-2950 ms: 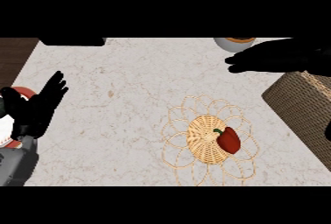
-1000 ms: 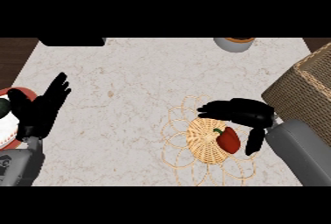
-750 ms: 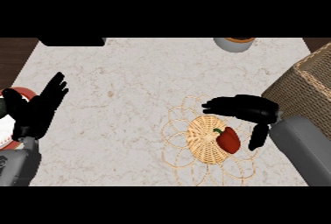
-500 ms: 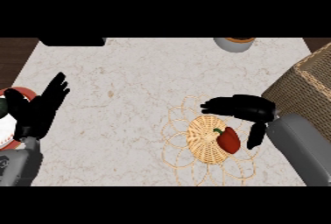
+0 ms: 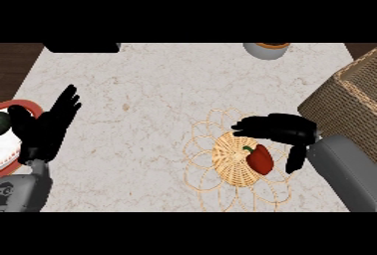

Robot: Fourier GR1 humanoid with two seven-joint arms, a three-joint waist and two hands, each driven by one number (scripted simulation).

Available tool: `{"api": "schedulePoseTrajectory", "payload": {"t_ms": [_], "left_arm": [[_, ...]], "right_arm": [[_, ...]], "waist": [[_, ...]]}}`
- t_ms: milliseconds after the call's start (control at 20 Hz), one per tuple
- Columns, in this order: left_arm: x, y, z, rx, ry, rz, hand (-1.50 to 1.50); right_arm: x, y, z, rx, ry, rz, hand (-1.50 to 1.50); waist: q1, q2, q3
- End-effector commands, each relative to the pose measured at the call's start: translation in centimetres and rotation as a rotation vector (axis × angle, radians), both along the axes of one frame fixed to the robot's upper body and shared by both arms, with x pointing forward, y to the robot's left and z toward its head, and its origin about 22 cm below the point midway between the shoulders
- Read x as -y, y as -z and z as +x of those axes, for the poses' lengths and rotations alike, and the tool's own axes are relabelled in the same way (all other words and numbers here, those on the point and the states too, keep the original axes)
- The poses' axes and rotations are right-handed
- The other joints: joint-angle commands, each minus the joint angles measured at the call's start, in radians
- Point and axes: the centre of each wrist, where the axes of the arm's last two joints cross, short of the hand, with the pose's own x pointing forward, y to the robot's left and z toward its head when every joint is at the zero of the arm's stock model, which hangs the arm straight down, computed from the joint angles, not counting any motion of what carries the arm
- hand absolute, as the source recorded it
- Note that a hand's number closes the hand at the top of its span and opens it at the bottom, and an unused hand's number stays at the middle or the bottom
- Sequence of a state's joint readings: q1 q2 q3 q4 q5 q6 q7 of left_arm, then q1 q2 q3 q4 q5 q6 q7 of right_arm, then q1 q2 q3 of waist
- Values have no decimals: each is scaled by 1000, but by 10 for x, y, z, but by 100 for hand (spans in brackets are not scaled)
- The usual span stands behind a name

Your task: Pick the bell pepper from the placemat and place it in the basket

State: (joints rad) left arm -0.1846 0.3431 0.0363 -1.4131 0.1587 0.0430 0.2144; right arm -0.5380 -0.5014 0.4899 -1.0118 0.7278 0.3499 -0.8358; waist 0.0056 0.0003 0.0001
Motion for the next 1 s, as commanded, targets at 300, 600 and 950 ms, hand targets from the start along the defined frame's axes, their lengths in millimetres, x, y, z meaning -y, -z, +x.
{"api": "schedulePoseTrajectory", "payload": {"t_ms": [300,600,950], "left_arm": [[-13,13,-2,-8,-4,-3,0],[-10,16,8,9,10,-35,0],[-5,9,8,-9,-4,-2,0]], "right_arm": [[-8,17,-12,0,-46,-42,-150],[-14,45,-20,88,-139,-78,150],[-32,55,-22,100,-147,-84,150]], "waist": [[-5,0,0],[-3,1,0],[-2,1,0]]}}
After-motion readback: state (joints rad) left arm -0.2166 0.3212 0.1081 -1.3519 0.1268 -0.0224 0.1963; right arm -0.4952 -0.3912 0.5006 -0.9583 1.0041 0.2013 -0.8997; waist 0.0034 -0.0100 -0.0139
